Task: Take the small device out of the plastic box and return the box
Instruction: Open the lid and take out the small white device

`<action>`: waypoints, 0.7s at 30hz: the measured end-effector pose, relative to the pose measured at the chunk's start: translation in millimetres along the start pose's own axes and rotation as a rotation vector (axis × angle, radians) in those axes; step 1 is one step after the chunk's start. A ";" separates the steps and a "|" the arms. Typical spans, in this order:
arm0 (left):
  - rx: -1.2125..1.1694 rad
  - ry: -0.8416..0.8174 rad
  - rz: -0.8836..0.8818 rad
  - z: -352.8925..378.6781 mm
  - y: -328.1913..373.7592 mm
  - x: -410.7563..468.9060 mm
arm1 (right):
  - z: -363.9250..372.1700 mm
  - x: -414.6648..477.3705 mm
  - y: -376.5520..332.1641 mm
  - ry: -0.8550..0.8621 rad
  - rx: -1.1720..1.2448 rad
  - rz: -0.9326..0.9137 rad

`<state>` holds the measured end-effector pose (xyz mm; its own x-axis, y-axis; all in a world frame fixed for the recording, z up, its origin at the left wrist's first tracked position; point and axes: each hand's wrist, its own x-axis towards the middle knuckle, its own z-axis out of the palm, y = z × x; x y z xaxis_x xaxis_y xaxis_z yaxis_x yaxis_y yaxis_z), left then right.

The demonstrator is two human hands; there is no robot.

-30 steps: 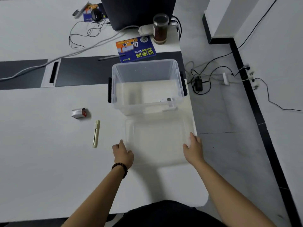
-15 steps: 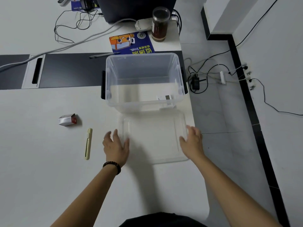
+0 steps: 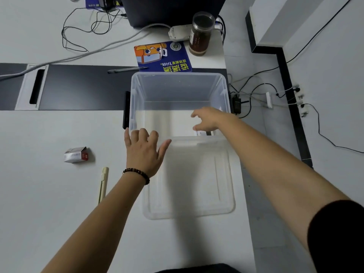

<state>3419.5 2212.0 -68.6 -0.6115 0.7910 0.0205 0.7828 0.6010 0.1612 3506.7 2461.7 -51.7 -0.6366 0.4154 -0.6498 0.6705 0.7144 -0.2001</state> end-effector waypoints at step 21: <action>-0.264 -0.121 -0.034 -15.7 -1.0 0.9 | -0.6 -64.8 -2.4 0.323 0.327 0.000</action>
<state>3416.4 2210.3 -53.2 -0.6062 0.7883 -0.1050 0.6952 0.5894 0.4115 3546.1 2433.4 -8.7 -0.6878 0.6069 -0.3983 0.7227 0.5205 -0.4548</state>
